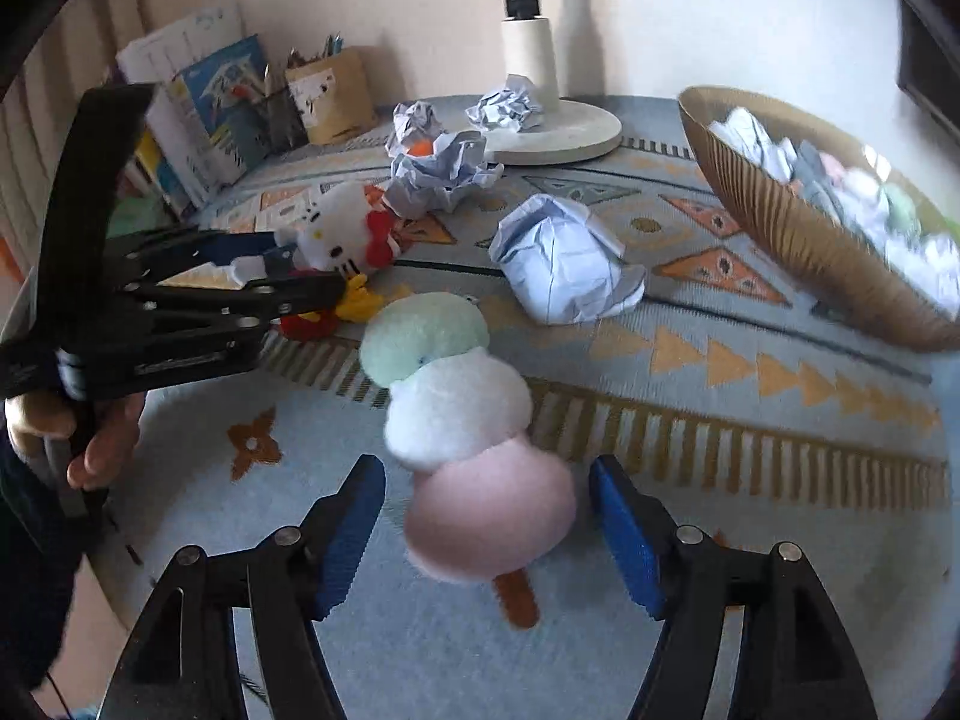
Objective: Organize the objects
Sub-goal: 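Grasp the Hello Kitty plush with the left tool while the right grasps the pink-white-green plush, then carry both plush toys over the bowl and open both tools, then grasp the orange snack bag with the left tool while the right grasps a paper ball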
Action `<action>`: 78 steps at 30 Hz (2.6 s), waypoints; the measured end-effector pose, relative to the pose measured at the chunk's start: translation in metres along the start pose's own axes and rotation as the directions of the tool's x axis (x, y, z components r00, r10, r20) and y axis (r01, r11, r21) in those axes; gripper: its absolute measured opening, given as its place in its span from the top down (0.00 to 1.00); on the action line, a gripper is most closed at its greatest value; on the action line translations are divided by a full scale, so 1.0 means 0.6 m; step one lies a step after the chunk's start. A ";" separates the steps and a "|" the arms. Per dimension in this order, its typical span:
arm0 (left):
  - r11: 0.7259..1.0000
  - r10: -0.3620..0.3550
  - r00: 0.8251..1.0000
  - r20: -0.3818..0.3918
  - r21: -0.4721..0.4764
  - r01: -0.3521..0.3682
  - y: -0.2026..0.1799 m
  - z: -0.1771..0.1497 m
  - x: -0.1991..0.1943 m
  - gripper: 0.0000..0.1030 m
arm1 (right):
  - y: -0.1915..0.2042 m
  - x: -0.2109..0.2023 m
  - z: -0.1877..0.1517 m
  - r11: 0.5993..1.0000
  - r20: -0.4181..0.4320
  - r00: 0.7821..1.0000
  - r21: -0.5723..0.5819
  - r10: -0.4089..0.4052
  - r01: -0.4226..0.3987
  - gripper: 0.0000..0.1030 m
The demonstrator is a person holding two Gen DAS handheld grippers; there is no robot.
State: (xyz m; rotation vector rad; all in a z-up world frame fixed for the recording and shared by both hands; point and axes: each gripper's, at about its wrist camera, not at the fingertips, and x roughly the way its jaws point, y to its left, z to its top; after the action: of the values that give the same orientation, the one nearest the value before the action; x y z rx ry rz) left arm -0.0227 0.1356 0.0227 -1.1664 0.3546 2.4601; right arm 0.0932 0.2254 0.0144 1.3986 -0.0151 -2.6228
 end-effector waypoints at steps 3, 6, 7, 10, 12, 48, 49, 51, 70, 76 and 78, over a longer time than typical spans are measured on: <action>1.000 -0.014 1.000 0.027 -0.023 0.015 0.006 -0.006 -0.007 0.53 | -0.004 0.008 0.007 0.999 0.006 0.999 -0.007 0.036 -0.036 0.33; 0.996 -0.050 0.997 0.051 -0.075 0.054 0.022 -0.013 -0.023 0.61 | 0.006 0.013 0.007 0.999 0.018 0.999 -0.005 0.037 -0.037 0.41; 0.993 -0.068 0.996 0.059 -0.092 0.073 0.027 -0.018 -0.029 0.61 | 0.010 0.013 0.005 1.000 0.025 0.999 -0.006 0.028 -0.028 0.43; 0.992 -0.065 0.995 0.070 -0.106 0.072 0.033 -0.029 -0.043 0.61 | 0.021 0.012 0.000 1.000 0.037 0.999 -0.004 0.009 -0.009 0.52; 0.988 -0.083 0.994 0.076 -0.122 0.092 0.036 -0.040 -0.054 0.61 | 0.028 0.009 -0.004 1.000 0.037 0.999 -0.004 -0.006 0.006 0.54; 0.972 -0.222 0.966 0.135 -0.043 0.229 -0.220 0.334 0.093 0.34 | -0.416 -0.124 0.205 0.820 0.207 0.939 0.561 -0.275 0.116 0.39; 0.974 -0.216 0.966 0.142 -0.036 0.223 -0.220 0.330 0.087 0.34 | -0.415 -0.127 0.199 0.821 0.211 0.939 0.561 -0.270 0.110 0.39; 0.975 -0.215 0.962 0.167 -0.024 0.222 -0.211 0.312 0.062 0.34 | -0.401 -0.138 0.180 0.827 0.214 0.936 0.549 -0.279 0.121 0.38; 0.784 0.540 0.831 0.134 -0.440 -0.438 0.119 -0.087 -0.158 0.01 | -0.047 -0.065 0.004 0.952 0.251 0.931 0.220 -0.265 0.212 0.00; 0.796 0.460 0.881 0.109 -0.489 -0.355 0.147 -0.108 -0.138 0.01 | -0.059 -0.041 -0.005 0.943 0.234 0.931 0.251 -0.279 0.219 0.00; 0.795 0.437 0.895 0.090 -0.504 -0.338 0.150 -0.113 -0.137 0.01 | -0.068 -0.041 -0.009 0.939 0.228 0.935 0.273 -0.272 0.207 0.00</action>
State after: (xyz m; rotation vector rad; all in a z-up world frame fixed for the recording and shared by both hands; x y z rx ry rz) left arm 0.0302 0.0094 0.0503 -1.0817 -0.1016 3.1283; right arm 0.1050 0.2698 0.0280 1.1697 -0.2217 -3.0883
